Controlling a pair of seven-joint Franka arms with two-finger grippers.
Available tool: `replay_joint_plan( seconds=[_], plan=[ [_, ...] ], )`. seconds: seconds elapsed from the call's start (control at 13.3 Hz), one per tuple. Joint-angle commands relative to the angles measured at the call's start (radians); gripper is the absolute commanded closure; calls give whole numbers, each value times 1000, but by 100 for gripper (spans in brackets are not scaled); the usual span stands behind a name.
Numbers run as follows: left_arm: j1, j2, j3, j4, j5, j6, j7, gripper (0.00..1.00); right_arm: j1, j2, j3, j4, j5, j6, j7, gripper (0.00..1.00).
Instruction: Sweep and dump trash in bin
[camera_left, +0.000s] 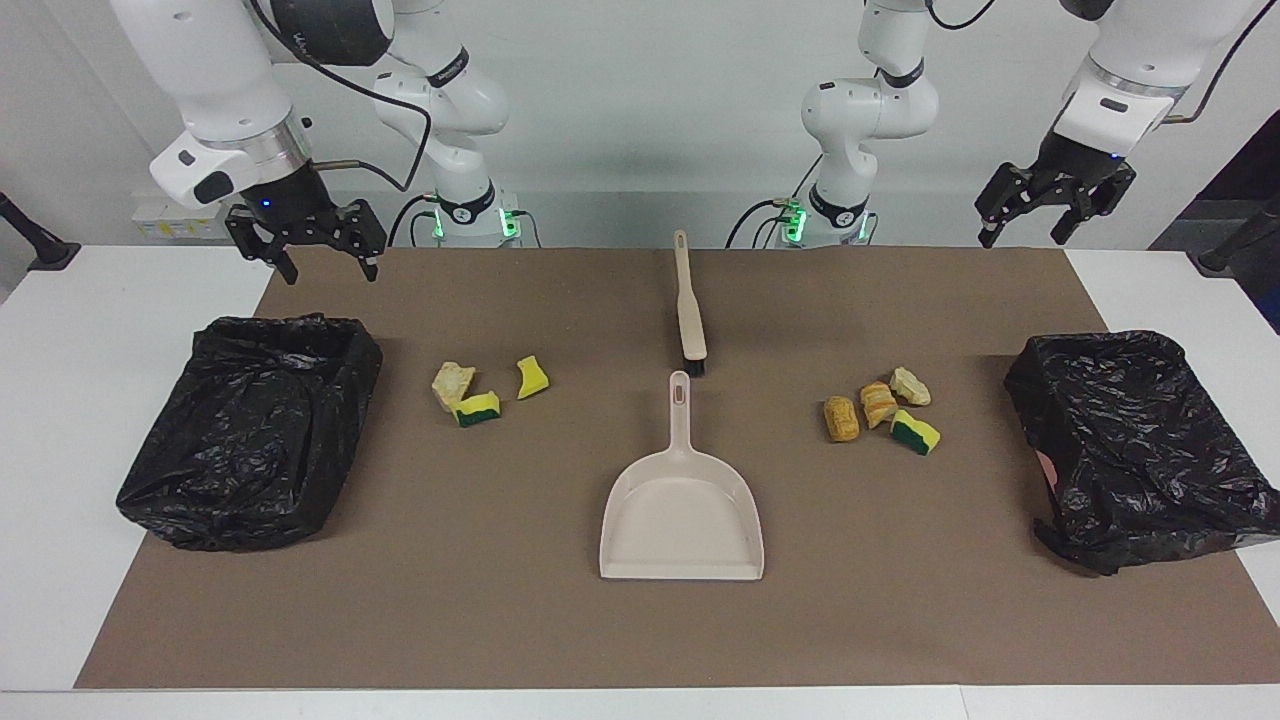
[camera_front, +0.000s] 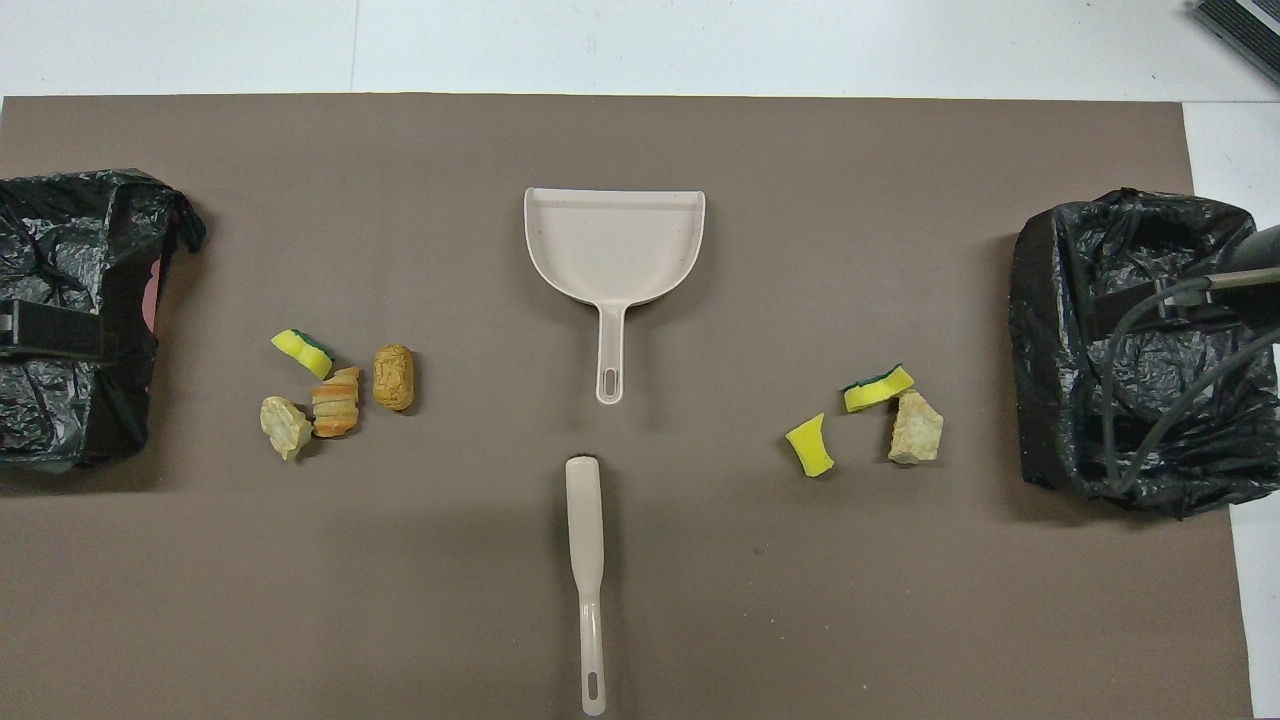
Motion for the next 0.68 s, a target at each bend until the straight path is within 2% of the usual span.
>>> replay_joint_plan(
  seconds=[0.0, 0.6],
  plan=[
    [6, 2, -4, 13, 0, 4, 8, 0, -7, 8, 6, 14, 20, 9, 28, 0],
    [8, 2, -4, 13, -1, 4, 8, 0, -8, 6, 5, 11, 42, 7, 21, 0]
  ],
)
